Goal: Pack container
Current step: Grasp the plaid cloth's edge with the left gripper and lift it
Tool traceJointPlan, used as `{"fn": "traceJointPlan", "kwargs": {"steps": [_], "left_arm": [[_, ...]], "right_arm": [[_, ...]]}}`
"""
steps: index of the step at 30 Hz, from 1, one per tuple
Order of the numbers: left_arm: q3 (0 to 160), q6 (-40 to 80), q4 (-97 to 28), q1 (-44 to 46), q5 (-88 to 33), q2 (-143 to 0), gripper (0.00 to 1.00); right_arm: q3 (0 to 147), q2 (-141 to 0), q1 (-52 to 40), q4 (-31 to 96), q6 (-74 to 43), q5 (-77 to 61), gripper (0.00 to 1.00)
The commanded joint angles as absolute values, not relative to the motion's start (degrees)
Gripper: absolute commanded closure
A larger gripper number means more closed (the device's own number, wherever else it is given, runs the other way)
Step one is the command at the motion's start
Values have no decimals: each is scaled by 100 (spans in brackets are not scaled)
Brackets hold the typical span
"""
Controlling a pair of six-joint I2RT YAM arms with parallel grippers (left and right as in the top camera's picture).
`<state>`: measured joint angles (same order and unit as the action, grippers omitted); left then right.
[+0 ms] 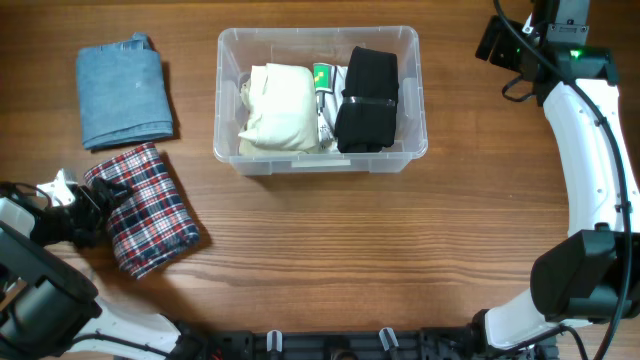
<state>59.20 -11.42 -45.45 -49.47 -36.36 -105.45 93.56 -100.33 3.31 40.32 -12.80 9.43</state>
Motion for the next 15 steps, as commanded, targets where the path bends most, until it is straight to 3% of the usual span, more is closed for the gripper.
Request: {"fn": "traceJointPlan", "kwargs": {"steps": [1,2,4,5,6,11,15], "left_arm": [[5870,-1179,-4565,-4936,-3747,-10656,51],[5870,-1175,-4547,-4936,-3750,-10656,62],[5872,-1157,-4547,-4936,-3750,-10656,68],[5872,-1155,-4550,-4936,-3752,-10656,86],[5872,-1142,-4550,-4936,-3752,-10656,94],[5957,-812,-4416,-4936,-3892,-10637,96],[6372,-808,-4587,-4936,-4663,-10490,96]], "right_arm": [[9325,-10116,333,4034,-1367,895,0],[9325,-10116,336,4036,-1367,895,0],[9325,-10116,336,4036,-1367,895,0],[9325,-10116,336,4034,-1369,895,0],[9325,-10116,333,4034,-1367,895,0],[9325,-10116,333,4034,-1367,895,0],[9325,-10116,333,4034,-1369,895,0]]}}
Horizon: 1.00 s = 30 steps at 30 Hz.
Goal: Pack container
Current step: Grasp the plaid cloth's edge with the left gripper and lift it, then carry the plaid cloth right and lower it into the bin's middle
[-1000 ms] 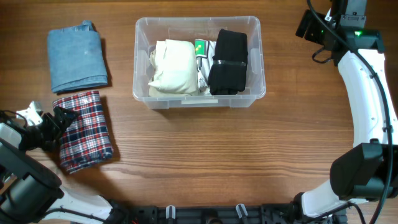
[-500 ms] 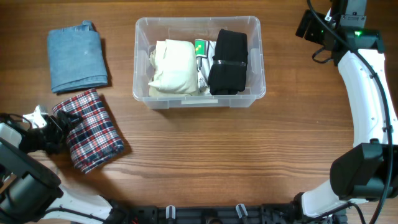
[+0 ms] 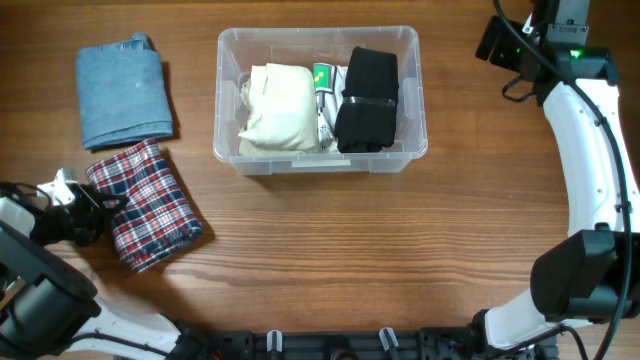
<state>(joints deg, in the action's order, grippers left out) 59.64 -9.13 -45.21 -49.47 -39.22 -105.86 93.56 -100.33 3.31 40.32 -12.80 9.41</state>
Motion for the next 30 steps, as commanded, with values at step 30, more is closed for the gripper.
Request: {"fn": "traceJointPlan", "kwargs": {"steps": [30], "left_arm": [[7052,2427,-1295,-56,-3634,-7389,96]], "right_arm": [[9325,-10116,333,4036,-1367,895,0]]}}
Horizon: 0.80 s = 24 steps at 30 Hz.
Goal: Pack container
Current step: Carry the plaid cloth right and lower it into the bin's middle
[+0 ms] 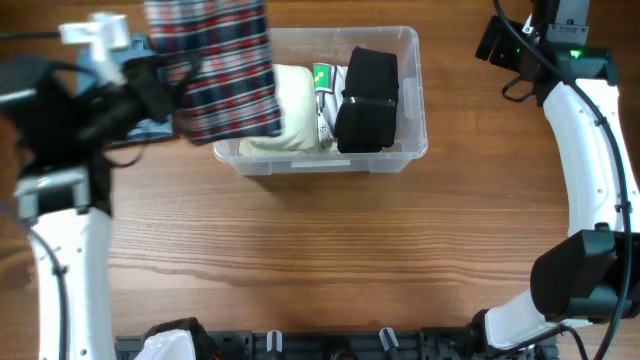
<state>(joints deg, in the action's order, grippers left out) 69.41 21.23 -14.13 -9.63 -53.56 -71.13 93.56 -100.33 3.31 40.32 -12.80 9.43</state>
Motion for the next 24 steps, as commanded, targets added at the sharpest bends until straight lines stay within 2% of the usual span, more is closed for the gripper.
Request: {"fn": "traceJointPlan", "kwargs": {"steps": [1,6,10,16,24], "left_arm": [[7052,2427,-1201,272,-3282,-7555,96],[7052,2613,-252,1066,-2797,-8482,96],[7052,2773,237,1256,-2689,-9212,96],[7052,3094,148,1210,-2692,-9802,96],[7052,3201,-281,1216,-2689,-9839,96]], "right_arm": [[9325,-10116,333,4034,-1367,895,0],[9325,-10116,336,4034,-1369,895,0],[9325,-10116,336,4034,-1369,895,0],[9325,-10116,333,4036,-1365,895,0],[9325,-10116,336,4036,-1367,895,0]]}}
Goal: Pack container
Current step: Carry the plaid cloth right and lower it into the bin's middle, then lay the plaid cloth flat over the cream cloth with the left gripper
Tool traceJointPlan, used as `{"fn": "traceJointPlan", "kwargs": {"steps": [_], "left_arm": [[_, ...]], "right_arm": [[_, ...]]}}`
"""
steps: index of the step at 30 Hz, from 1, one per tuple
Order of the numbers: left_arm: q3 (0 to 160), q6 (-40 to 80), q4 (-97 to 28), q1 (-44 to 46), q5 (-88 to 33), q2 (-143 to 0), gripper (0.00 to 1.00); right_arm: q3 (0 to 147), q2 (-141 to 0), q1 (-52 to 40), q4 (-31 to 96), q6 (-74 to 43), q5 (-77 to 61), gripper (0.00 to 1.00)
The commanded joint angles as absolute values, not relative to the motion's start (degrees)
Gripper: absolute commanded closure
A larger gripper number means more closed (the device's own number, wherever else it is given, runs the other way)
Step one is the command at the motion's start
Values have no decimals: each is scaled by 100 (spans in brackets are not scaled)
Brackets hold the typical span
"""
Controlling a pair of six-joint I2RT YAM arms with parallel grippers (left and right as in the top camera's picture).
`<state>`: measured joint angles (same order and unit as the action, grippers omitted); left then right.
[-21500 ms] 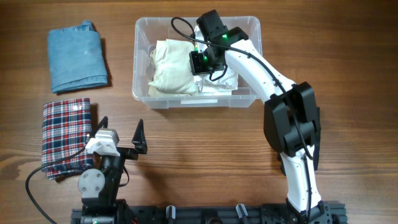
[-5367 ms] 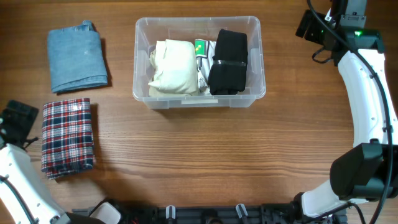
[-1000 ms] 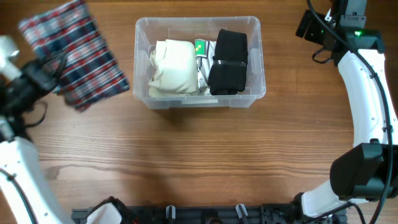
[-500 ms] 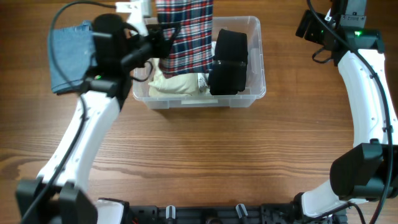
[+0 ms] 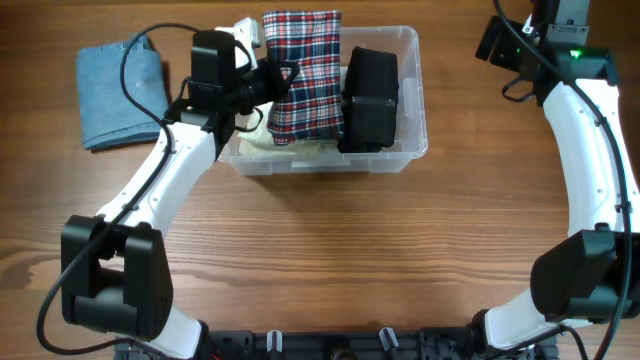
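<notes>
A clear plastic container (image 5: 410, 150) stands at the back middle of the table. Inside it lie a cream folded cloth (image 5: 256, 143) and a black folded garment (image 5: 368, 95). A red, white and blue plaid cloth (image 5: 305, 75) hangs over the container's middle, its top edge past the far rim. My left gripper (image 5: 277, 82) is shut on the plaid cloth's left edge, above the container. A folded blue denim cloth (image 5: 120, 95) lies on the table at the back left. My right gripper is out of view; only its arm (image 5: 590, 150) shows at the right.
The right arm runs along the table's right side, from its base at the front right to the back right corner. My left arm (image 5: 160, 200) reaches from the front left up to the container's left wall.
My left gripper has moved right with the plaid cloth, from over the container's left edge to over its middle. The cloth now covers most of the cream cloth. The right arm is unchanged.
The plaid cloth lay on the table at the front left with my left gripper at its left edge. Then it was lifted high over the denim cloth and the container's left rim. Now it hangs over the container's middle.
</notes>
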<state>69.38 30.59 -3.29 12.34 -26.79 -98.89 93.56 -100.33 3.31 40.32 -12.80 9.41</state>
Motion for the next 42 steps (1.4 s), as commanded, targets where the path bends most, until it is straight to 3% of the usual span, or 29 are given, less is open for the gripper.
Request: {"fn": "traceJointPlan", "kwargs": {"steps": [1,9,12,16,18,20,21,23,25,27,28,33,42], "left_arm": [[7052,3201,-287,1216,-2692,-9845,96],[7052,3229,-353,1319,-2961,-10141,96],[7052,3225,-351,1326,-2958,-10151,88],[7052,3221,-399,1323,-2954,-10154,88],[7052,3218,-447,1323,-2952,-10160,81],[7052,3179,-473,1323,-2947,-10160,80],[7052,3177,-475,1323,-2923,-10160,75],[7052,3175,-478,1323,-2827,-10160,51],[7052,3173,-482,1323,-2648,-10160,45],[7052,3175,-480,1323,-2303,-10160,25],[7052,3175,-480,1323,-2193,-10160,23],[7052,3175,-480,1323,-1734,-10160,22],[7052,2976,-1011,1321,-1730,-10160,44]], "right_arm": [[9325,-10116,333,4034,-1369,895,0],[9325,-10116,336,4034,-1365,895,0],[9325,-10116,333,4034,-1367,895,0],[9325,-10116,333,4034,-1367,895,0],[9325,-10116,333,4034,-1367,895,0],[9325,-10116,333,4036,-1367,895,0],[9325,-10116,333,4034,-1367,895,0],[9325,-10116,333,4036,-1367,895,0],[9325,-10116,333,4034,-1367,895,0],[9325,-10116,333,4034,-1369,895,0],[9325,-10116,333,4034,-1369,895,0],[9325,-10116,333,4036,-1367,895,0],[9325,-10116,333,4036,-1369,895,0]]}}
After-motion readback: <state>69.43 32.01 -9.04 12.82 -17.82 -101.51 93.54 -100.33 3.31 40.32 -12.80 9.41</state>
